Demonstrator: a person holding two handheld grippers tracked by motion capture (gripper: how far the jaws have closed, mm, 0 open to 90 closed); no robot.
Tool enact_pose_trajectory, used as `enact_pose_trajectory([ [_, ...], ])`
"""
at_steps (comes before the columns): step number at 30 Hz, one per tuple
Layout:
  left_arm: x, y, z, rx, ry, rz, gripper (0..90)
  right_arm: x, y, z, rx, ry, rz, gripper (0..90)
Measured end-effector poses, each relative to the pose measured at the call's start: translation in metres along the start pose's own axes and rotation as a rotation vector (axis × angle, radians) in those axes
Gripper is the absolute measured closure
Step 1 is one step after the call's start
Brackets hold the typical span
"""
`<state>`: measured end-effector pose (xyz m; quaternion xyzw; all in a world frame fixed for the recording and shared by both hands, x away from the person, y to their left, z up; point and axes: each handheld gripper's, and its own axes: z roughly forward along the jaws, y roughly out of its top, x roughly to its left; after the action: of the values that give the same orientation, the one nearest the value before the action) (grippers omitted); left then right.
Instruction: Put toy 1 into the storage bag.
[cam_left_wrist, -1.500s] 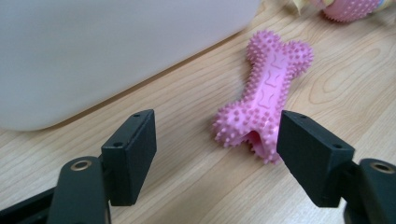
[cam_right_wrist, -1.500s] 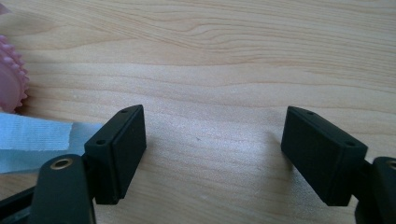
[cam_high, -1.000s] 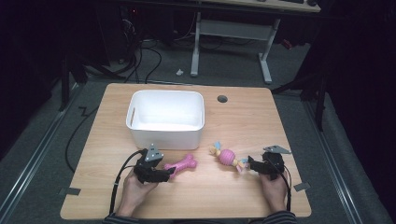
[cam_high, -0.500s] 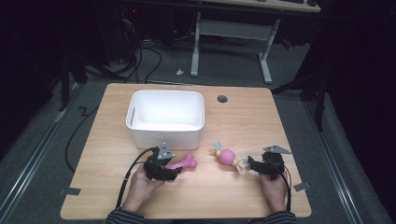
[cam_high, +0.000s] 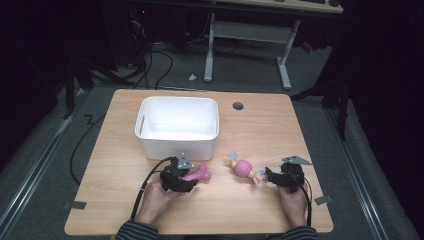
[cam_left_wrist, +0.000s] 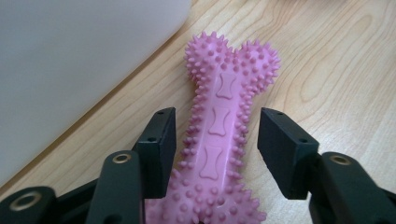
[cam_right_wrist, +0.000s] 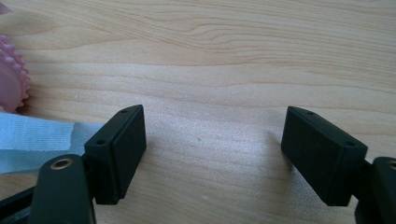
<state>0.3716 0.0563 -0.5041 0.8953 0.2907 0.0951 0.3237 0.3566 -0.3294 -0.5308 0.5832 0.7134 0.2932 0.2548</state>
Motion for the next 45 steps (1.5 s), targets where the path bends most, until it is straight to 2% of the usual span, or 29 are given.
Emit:
enact_pose_trajectory([
  [5, -0.003, 0.004, 0.005, 0.034, 0.014, 0.034, 50.0, 0.0, 0.0, 0.0, 0.0, 0.0, 0.0, 22.3],
  [8, -0.003, 0.004, 0.007, 0.049, 0.014, 0.041, 51.6, 0.0, 0.0, 0.0, 0.0, 0.0, 0.0, 22.3],
  [11, -0.001, 0.004, 0.007, 0.045, 0.006, 0.033, 53.4, 0.0, 0.0, 0.0, 0.0, 0.0, 0.0, 22.3],
  [17, -0.002, 0.004, 0.006, 0.051, 0.004, 0.053, 56.1, 0.0, 0.0, 0.0, 0.0, 0.002, -0.001, 22.2],
  [18, -0.004, 0.004, 0.006, 0.052, 0.017, 0.076, 57.2, 0.0, 0.0, 0.0, 0.0, 0.001, -0.001, 22.2],
  [20, -0.005, 0.004, 0.005, 0.051, 0.016, 0.091, 58.0, 0.0, 0.0, 0.0, 0.0, 0.002, -0.001, 22.2],
  [26, -0.007, 0.001, 0.002, 0.04, 0.006, 0.085, 59.2, 0.0, 0.0, 0.0, 0.0, 0.002, -0.001, 22.2],
  [32, -0.008, 0.0, -0.011, 0.022, -0.004, 0.078, 59.2, 0.0, 0.0, 0.0, 0.001, 0.004, -0.001, 22.2],
  [35, -0.009, -0.003, -0.019, 0.018, 0.007, 0.084, 59.2, 0.0, 0.0, 0.0, 0.001, 0.003, 0.0, 22.2],
  [45, -0.008, -0.013, -0.05, -0.025, 0.028, 0.059, 59.0, 0.001, 0.0, 0.0, -0.002, 0.005, -0.006, 22.2],
])
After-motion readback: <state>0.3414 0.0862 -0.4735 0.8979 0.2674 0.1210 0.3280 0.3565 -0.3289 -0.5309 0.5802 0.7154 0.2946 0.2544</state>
